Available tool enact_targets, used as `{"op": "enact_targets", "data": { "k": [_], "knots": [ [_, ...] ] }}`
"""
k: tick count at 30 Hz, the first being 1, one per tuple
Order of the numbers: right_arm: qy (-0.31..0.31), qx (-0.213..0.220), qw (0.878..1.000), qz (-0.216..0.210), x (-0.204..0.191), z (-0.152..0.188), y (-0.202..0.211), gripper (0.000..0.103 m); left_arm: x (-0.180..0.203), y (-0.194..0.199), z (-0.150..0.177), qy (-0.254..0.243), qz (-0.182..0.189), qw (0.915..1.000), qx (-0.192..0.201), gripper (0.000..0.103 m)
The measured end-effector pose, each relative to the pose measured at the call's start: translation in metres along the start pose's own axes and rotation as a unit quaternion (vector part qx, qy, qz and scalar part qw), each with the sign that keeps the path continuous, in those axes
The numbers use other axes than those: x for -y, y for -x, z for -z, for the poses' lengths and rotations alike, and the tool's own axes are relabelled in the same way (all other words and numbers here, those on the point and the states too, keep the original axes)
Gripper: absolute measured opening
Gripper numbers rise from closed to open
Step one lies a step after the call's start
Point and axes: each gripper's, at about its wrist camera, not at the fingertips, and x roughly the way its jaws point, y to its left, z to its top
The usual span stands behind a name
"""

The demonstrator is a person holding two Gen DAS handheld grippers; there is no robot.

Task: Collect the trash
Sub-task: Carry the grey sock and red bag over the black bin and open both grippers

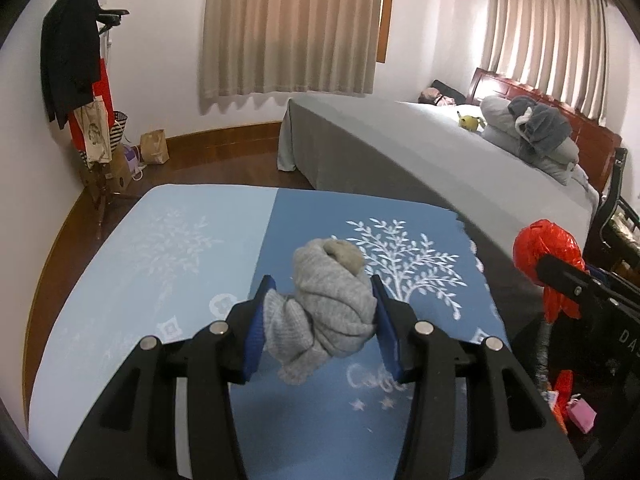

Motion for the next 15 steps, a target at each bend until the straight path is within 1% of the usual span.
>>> {"op": "enact_targets", "data": {
  "k": [15],
  "knots": [
    [0.001,0.035,0.999,0.002,0.008,0.005,0.075,0.037,0.042,0.066,0.012,-0.028,0.013,0.9995,0.007,0.046]
  ]
}}
